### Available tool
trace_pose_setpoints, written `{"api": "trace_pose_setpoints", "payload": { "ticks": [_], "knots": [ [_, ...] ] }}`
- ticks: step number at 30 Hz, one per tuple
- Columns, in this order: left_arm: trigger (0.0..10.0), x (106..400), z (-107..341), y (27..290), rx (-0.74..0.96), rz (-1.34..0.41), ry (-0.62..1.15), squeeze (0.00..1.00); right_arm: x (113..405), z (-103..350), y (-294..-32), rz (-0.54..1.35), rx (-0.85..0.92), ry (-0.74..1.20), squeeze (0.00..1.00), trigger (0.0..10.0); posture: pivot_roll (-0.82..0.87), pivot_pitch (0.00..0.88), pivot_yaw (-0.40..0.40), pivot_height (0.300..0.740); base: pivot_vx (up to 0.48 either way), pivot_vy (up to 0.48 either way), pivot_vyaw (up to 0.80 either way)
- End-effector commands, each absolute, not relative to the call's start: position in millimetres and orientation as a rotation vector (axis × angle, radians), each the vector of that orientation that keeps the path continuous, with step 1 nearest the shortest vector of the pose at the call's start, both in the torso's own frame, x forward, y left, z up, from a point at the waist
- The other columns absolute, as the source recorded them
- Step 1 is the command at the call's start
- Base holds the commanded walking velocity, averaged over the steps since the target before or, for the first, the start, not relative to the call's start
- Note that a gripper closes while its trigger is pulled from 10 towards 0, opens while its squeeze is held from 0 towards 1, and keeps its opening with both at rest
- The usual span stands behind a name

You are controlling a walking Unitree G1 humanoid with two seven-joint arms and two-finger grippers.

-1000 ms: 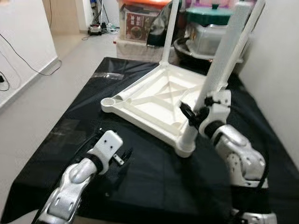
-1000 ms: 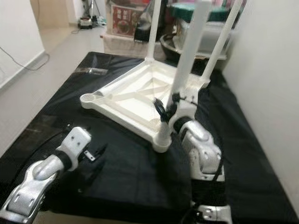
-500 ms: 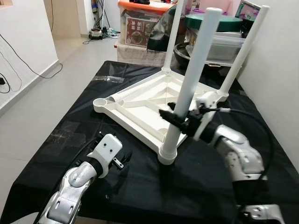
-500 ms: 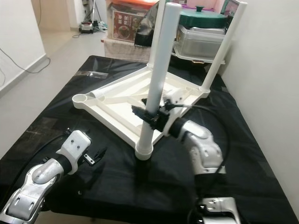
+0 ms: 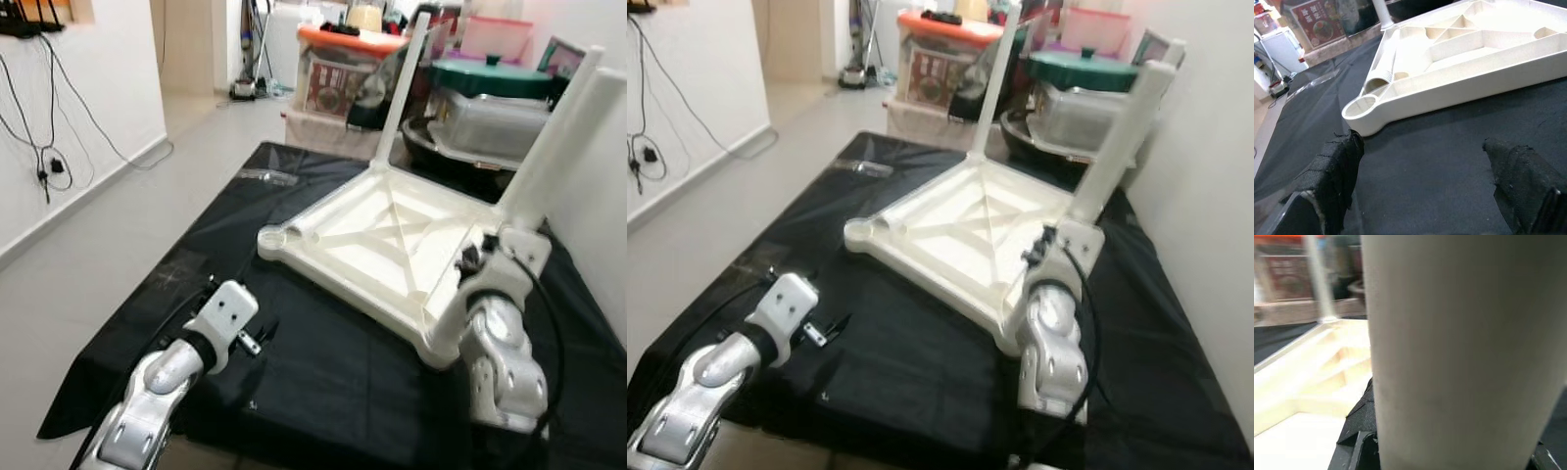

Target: Building children table

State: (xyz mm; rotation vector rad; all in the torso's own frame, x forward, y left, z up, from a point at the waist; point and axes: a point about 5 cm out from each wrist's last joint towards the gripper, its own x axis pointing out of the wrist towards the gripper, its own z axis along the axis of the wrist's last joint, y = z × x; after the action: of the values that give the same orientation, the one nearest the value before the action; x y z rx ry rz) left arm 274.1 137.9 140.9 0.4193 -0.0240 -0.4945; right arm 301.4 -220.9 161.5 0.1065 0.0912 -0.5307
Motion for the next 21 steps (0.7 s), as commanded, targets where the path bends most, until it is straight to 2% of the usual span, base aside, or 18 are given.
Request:
{"api": "trace_pose_setpoints", "payload": {
  "ticks": [1, 4, 6, 7, 9, 10, 11, 14, 15, 17, 19, 20, 21],
  "knots": [
    [10.0, 274.2, 137.3, 136.0, 0.421, -0.511, -0.011, 0.0, 280.1, 106.9, -243.4, -0.705, 0.055, 0.377, 0.0, 0.0, 0.06, 0.0, -0.11, 0.74, 0.0, 0.0, 0.0],
    [10.0, 275.1, 137.5, 135.1, 0.42, -0.512, -0.012, 0.0, 279.1, 107.5, -254.2, -0.785, 0.048, 0.385, 0.0, 0.0, 0.04, 0.0, -0.098, 0.74, 0.0, 0.0, 0.0],
    [10.0, 276.1, 137.8, 133.8, 0.419, -0.512, -0.014, 0.0, 286.7, 120.7, -272.9, -0.866, 0.041, 0.388, 0.0, 0.0, 0.04, 0.0, -0.101, 0.74, 0.0, 0.0, 0.0],
    [10.0, 276.0, 138.0, 133.9, 0.419, -0.512, -0.015, 0.0, 295.5, 128.2, -269.6, -0.798, 0.064, 0.38, 0.0, 8.8, 0.04, 0.0, -0.105, 0.74, 0.0, 0.0, 0.0],
    [10.0, 275.8, 138.0, 134.1, 0.418, -0.511, -0.015, 0.0, 301.3, 132.9, -264.5, -0.736, 0.081, 0.373, 0.0, 8.8, 0.04, 0.0, -0.105, 0.74, 0.0, 0.0, 0.0],
    [10.0, 275.3, 137.8, 134.8, 0.418, -0.509, -0.015, 0.0, 310.8, 145.6, -252.5, -0.606, 0.124, 0.288, 0.16, 10.0, 0.04, 0.0, -0.109, 0.74, 0.0, 0.0, 0.0],
    [10.0, 274.9, 137.7, 135.3, 0.419, -0.507, -0.015, 0.0, 315.6, 156.7, -245.0, -0.53, 0.14, 0.218, 1.0, 10.0, 0.05, 0.0, -0.111, 0.74, 0.0, 0.0, 0.0],
    [10.0, 274.2, 137.7, 135.8, 0.418, -0.502, -0.015, 0.0, 327.7, 181.3, -234.6, -0.368, 0.117, 0.095, 1.0, 10.0, 0.05, 0.0, -0.118, 0.74, 0.0, 0.0, 0.0],
    [10.0, 274.1, 137.7, 136.1, 0.418, -0.5, -0.015, 0.0, 331.7, 188.3, -232.3, -0.312, 0.129, 0.07, 0.0, 10.0, 0.05, 0.0, -0.118, 0.74, 0.0, 0.0, 0.0],
    [10.0, 274.1, 137.7, 136.1, 0.418, -0.5, -0.015, 0.0, 331.7, 188.3, -232.3, -0.312, 0.129, 0.07, 0.0, 10.0, 0.05, 0.0, -0.118, 0.74, 0.0, 0.0, 0.0],
    [10.0, 274.3, 137.6, 136.7, 0.419, -0.497, -0.014, 0.0, 338.3, 209.1, -225.6, -0.138, 0.165, -0.017, 0.0, 10.0, 0.05, 0.0, -0.12, 0.74, 0.0, 0.0, 0.0],
    [10.0, 274.3, 137.6, 136.7, 0.419, -0.497, -0.014, 0.0, 338.3, 209.1, -225.6, -0.138, 0.165, -0.017, 0.0, 10.0, 0.05, 0.0, -0.12, 0.74, 0.0, 0.0, 0.0],
    [10.0, 274.4, 137.5, 136.6, 0.419, -0.497, -0.014, 0.0, 337.8, 217.6, -219.6, -0.003, 0.159, -0.059, 0.0, 10.0, 0.05, 0.0, -0.12, 0.74, 0.0, 0.0, 0.0]
  ]
}}
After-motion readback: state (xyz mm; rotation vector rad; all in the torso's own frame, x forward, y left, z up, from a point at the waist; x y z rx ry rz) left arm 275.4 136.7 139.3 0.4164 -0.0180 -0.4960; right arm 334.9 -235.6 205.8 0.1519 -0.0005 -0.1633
